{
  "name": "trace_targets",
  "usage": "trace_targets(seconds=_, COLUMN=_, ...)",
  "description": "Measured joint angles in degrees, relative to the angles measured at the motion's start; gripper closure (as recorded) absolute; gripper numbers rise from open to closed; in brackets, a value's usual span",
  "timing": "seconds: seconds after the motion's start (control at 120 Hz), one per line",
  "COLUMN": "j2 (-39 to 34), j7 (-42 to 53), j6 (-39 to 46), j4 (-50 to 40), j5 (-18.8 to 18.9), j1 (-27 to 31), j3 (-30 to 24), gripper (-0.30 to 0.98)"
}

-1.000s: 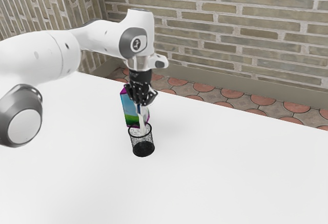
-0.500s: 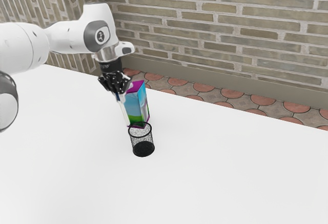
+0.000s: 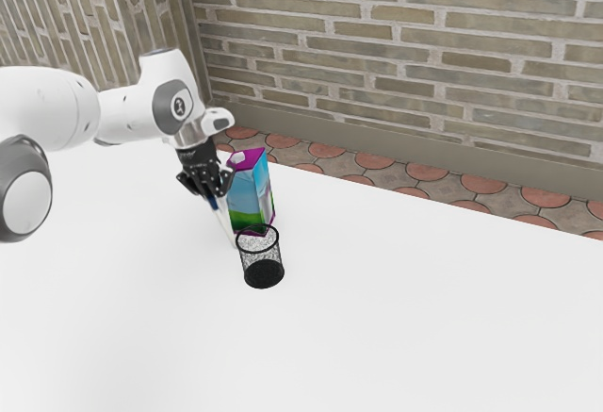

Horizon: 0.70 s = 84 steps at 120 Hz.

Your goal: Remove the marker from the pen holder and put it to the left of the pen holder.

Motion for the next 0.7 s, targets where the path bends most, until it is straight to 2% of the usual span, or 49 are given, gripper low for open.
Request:
trace_targets(seconds=0.15, j2=0.33, j7=0.64, j6=1.09, j4=-0.60, j5=-0.96, j1=0.03, j3=-0.03, gripper=0.68)
trace_targets(seconds=0.283, j2=0.04, j7=1.14, j6=0.38, j4=-1.26, j5=-3.01, j1=0.03, j3=0.14, gripper=0.39)
trace_targets(seconds=0.4, j2=-0.22, j7=1.24, j6=-1.02, j4=-2.35, j5=-4.89, j1=0.21, j3=0.65, gripper=0.24)
trace_targets(seconds=0.533, j2=-0.26, j7=0.88, j6=-1.90, j4=-2.82, j5=-7.33, j1=0.37, j3=0.73, gripper=0.14)
trace_targets(seconds=0.7, j2=-0.50, j7=-0.27, j6=-2.47, j4=-4.73, j5=-10.14, j1=1.03, j3=0.73, gripper=0.08)
